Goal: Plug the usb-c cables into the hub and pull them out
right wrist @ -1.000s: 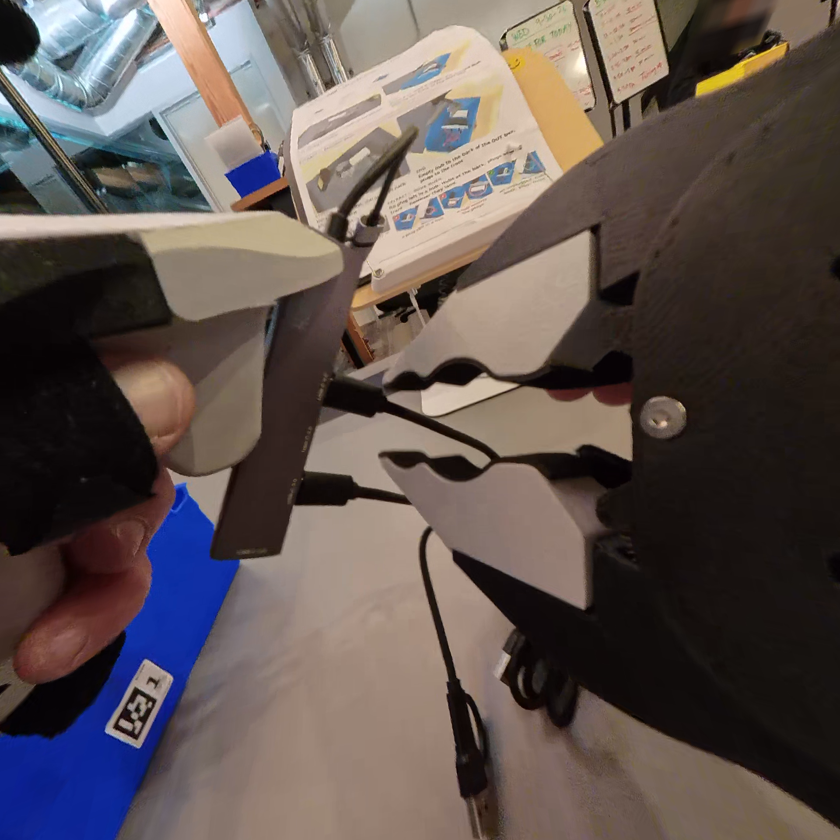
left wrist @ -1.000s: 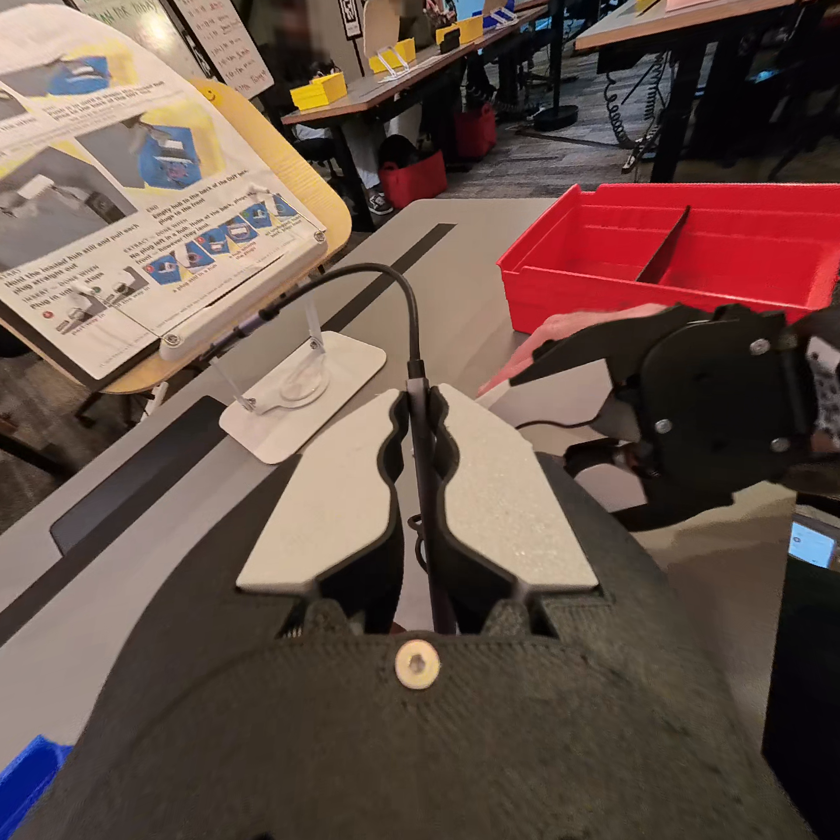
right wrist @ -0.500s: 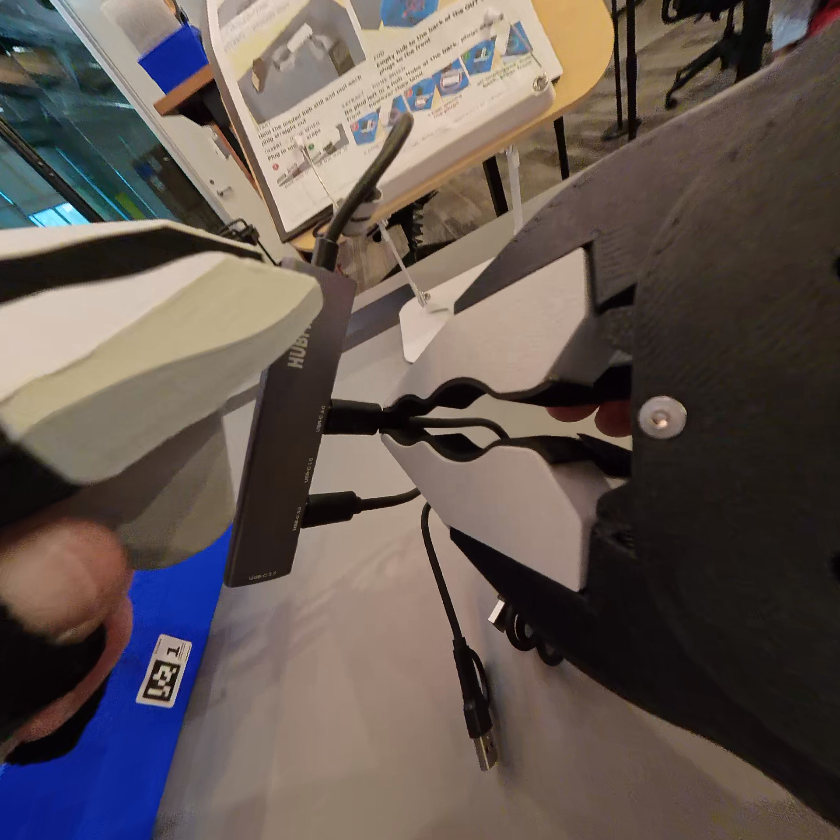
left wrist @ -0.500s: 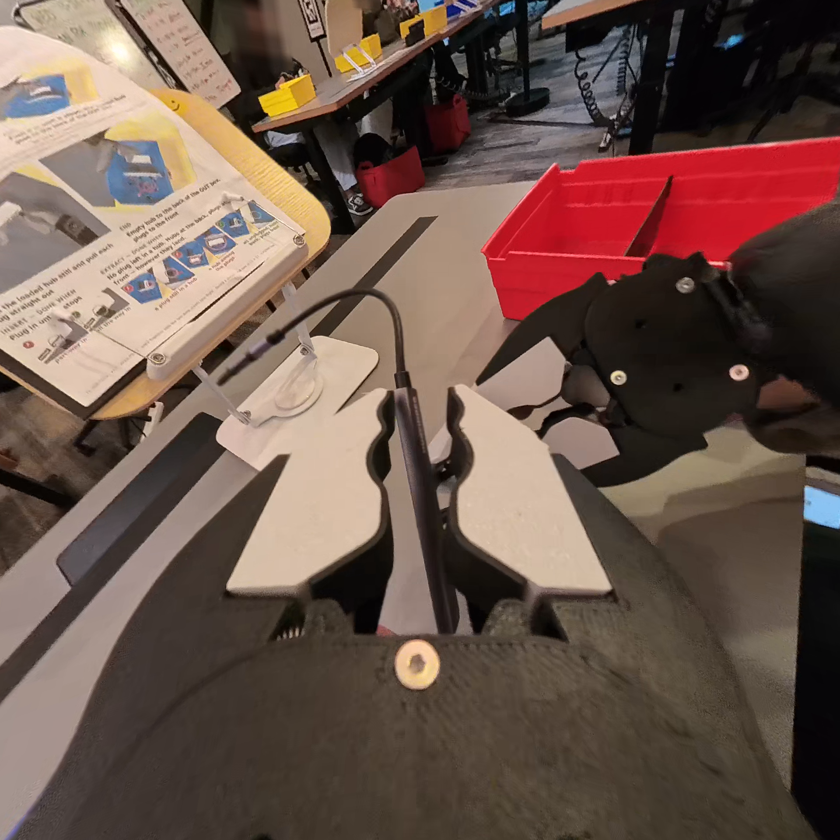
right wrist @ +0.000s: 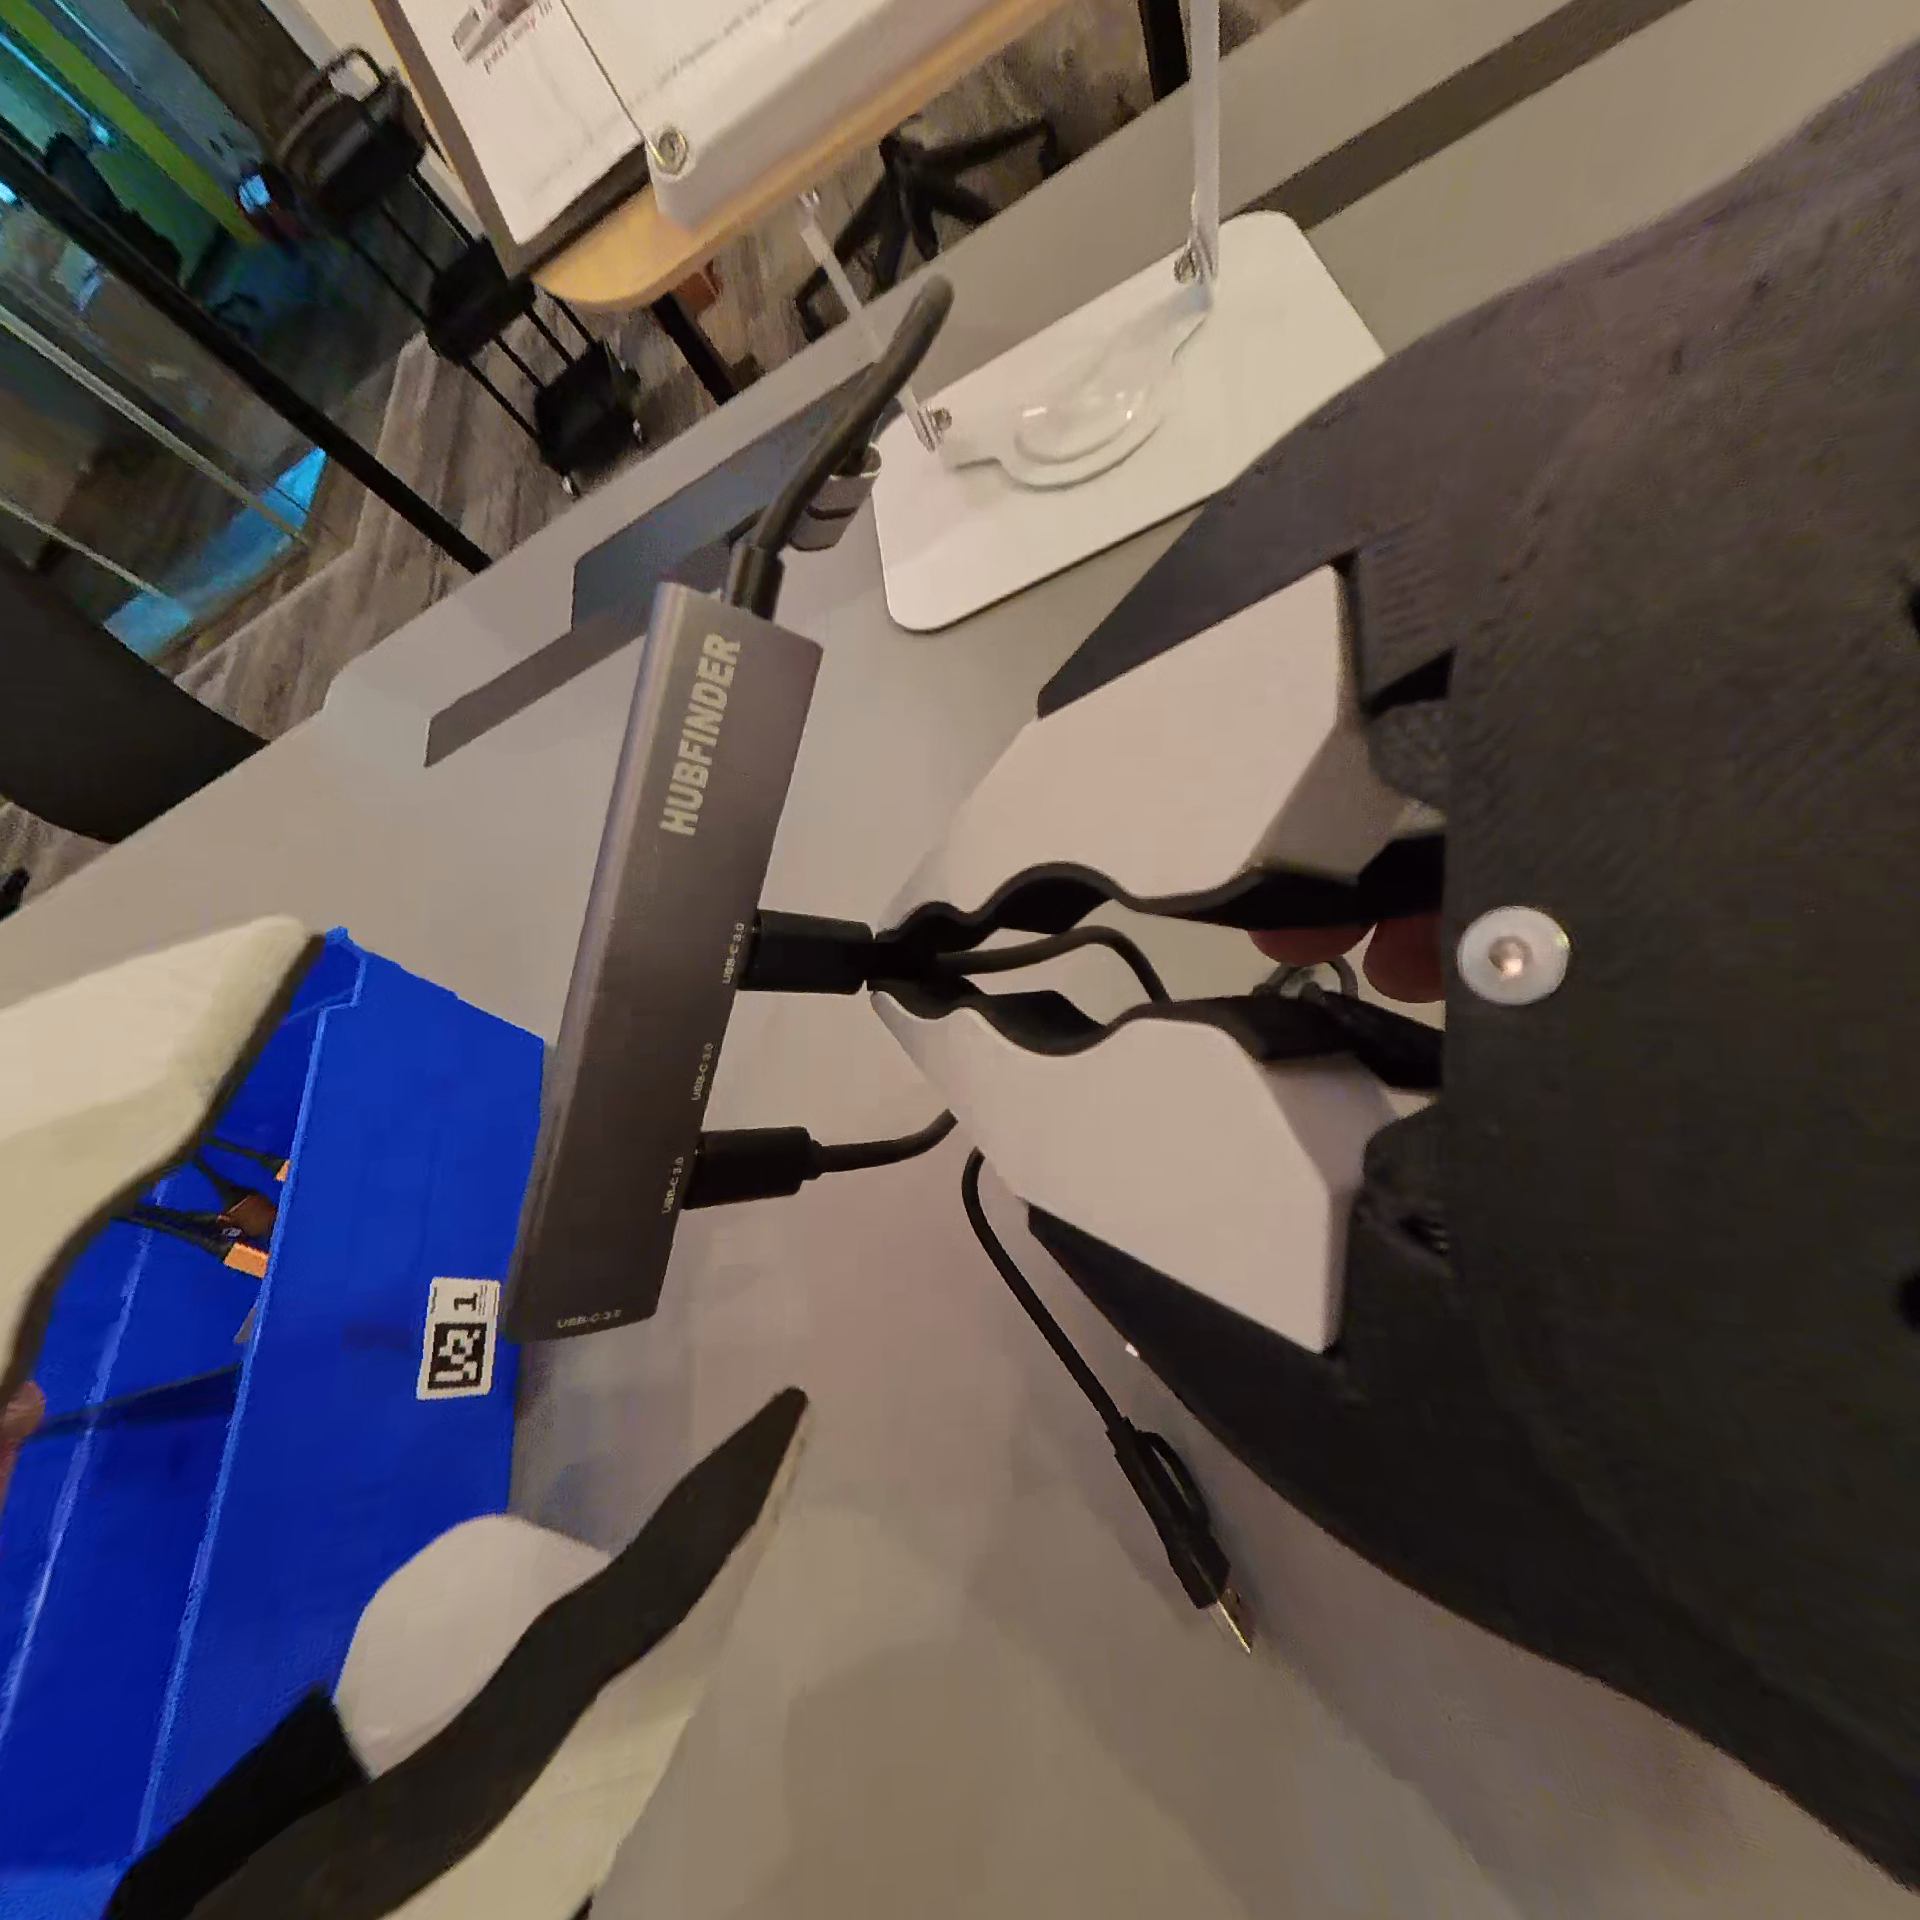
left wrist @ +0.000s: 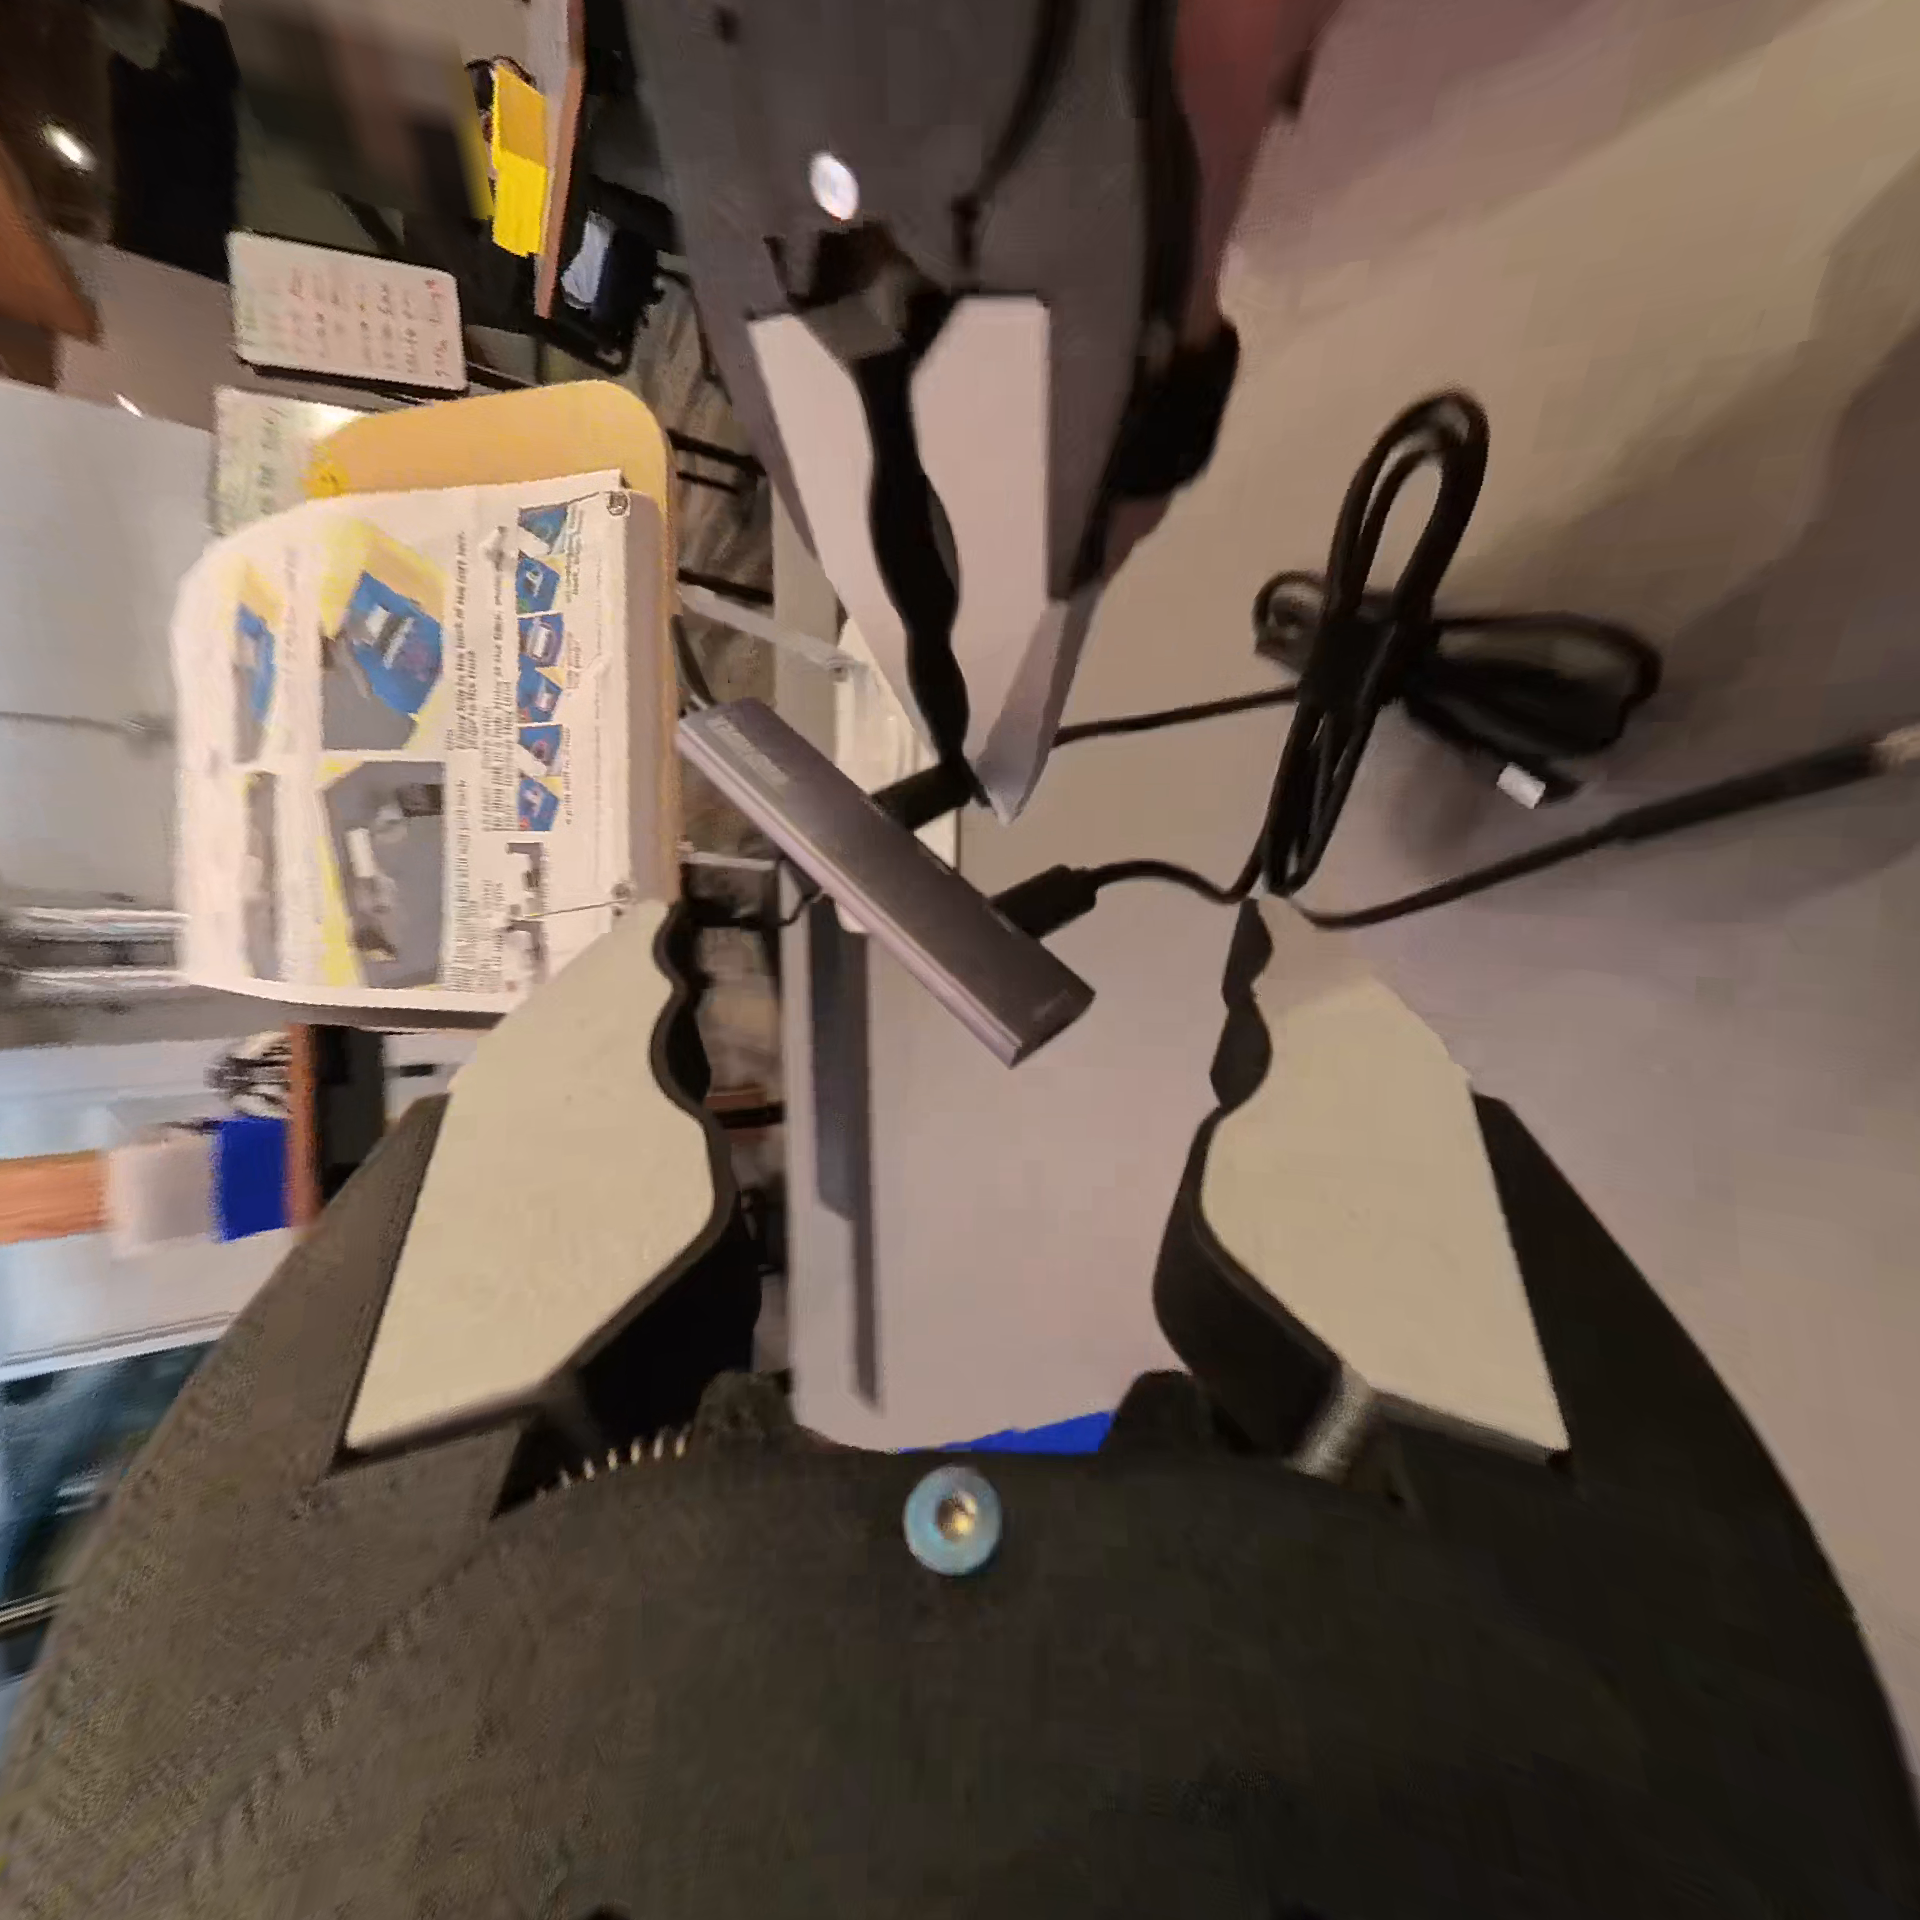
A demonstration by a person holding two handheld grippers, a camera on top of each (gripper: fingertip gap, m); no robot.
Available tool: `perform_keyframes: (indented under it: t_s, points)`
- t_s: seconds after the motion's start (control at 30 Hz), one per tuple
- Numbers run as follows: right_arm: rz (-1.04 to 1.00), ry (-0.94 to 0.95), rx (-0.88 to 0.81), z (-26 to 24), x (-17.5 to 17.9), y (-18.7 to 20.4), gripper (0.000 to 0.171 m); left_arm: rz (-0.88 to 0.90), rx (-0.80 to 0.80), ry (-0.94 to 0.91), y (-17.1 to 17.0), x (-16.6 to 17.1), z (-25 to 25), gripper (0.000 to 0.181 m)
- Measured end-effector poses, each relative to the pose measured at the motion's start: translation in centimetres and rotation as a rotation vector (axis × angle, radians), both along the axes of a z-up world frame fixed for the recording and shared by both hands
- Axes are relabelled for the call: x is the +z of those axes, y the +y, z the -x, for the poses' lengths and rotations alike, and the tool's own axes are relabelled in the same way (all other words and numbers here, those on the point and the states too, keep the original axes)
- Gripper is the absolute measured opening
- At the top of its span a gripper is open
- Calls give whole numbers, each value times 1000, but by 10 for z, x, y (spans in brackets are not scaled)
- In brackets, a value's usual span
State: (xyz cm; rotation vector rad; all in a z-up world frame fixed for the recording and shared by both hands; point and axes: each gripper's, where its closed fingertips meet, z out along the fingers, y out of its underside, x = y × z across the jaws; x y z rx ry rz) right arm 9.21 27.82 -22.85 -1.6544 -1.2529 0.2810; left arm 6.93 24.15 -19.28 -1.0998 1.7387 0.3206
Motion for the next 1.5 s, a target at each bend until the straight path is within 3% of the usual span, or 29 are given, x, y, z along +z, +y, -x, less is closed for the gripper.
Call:
perform_keyframes:
  t_s: [0.27, 0.4, 0.7, 0.83, 0.97, 1.13, 1.23, 1.5]
  points:
    - [177, 19, 59, 0, -4, -4, 1, -450, -63, 181, 17, 5, 7, 82]
    - [247, 27, 72, 2, -6, -5, 1, -629, -101, 239, 19, 9, -1, 64]
    - [348, 15, 100, 4, -11, -11, 1, -656, -116, 361, 29, -7, -8, 49]
    - [381, 26, 102, 3, -9, -12, 1, -685, -115, 367, 30, -3, -11, 24]
    - [421, 48, 117, 2, -7, -14, 1, -710, -90, 366, 35, 1, -10, 13]
    - [352, 112, 82, -1, 3, -3, 2, -650, -21, 333, 44, 2, -6, 10]
    - [246, 137, 10, -10, 17, 9, 16, -590, 41, 320, 54, 1, -1, 10]
    - [199, 338, 102, 2, 51, -16, 9, -438, 130, 189, 61, 6, 2, 10]
